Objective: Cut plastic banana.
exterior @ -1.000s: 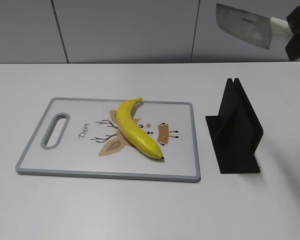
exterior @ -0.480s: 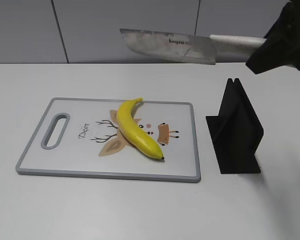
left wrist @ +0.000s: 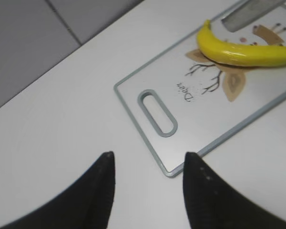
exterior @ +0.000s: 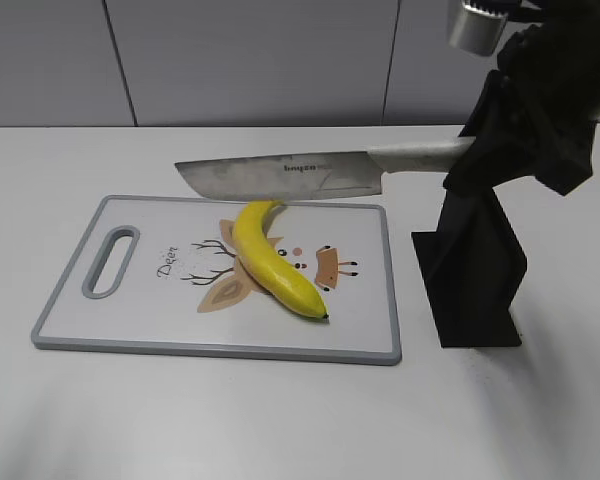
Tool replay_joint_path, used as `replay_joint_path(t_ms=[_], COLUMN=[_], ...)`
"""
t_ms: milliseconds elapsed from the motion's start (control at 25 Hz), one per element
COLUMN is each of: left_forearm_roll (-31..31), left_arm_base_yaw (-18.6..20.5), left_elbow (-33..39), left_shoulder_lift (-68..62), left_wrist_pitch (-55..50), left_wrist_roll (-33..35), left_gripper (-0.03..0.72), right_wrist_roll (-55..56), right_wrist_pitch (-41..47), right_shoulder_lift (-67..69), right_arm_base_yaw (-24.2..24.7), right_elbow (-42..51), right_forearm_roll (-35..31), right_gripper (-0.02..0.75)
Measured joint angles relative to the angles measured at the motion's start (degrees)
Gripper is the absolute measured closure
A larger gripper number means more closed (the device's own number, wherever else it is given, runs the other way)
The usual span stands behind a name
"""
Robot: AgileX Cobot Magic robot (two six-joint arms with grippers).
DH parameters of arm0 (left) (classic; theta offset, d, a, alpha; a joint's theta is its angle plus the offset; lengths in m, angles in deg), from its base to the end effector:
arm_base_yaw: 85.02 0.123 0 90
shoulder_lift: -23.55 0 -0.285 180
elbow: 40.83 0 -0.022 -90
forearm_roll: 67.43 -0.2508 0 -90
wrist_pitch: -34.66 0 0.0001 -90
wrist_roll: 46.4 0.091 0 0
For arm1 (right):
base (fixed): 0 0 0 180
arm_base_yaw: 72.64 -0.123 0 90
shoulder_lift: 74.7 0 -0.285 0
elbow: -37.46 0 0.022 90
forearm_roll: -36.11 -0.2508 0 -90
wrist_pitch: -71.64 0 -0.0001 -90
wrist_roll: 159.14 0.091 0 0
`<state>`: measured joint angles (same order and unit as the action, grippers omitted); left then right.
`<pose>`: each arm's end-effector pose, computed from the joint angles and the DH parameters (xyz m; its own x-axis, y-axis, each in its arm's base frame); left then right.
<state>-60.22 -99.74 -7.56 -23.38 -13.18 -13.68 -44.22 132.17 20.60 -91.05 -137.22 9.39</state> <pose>0.1142 -0.0388 0.3399 -0.3727 0.5791 -0.7251 0.5637 0.7620 0.3188 0.2807 0.1310 0.3044 -0.2194 -0.8285 -0.5152 -0.9551 0.2902 -0.0600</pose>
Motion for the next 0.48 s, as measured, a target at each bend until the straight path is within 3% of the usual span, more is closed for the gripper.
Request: replay_joint_path(t_ms=[320, 480], left_forearm_roll=[20.3, 24.9], left_arm_base_yaw=[0.0, 0.0], left_elbow=[-11.0, -18.6], left_shoulder_lift=[-23.4, -34.7], left_wrist_pitch=[0.4, -1.9], left_wrist_roll=[35.2, 43.7], left_gripper=[0.232, 0.232], right_wrist_roll=[-6.3, -8.2], right_wrist_pitch=[0.2, 0.9], right_shoulder_lift=[7.9, 12.6], right_arm_base_yaw=[0.0, 0.0], right_elbow=[-6.8, -11.2], right_forearm_roll=[-1.2, -3.8], right_gripper=[0.559, 0.559])
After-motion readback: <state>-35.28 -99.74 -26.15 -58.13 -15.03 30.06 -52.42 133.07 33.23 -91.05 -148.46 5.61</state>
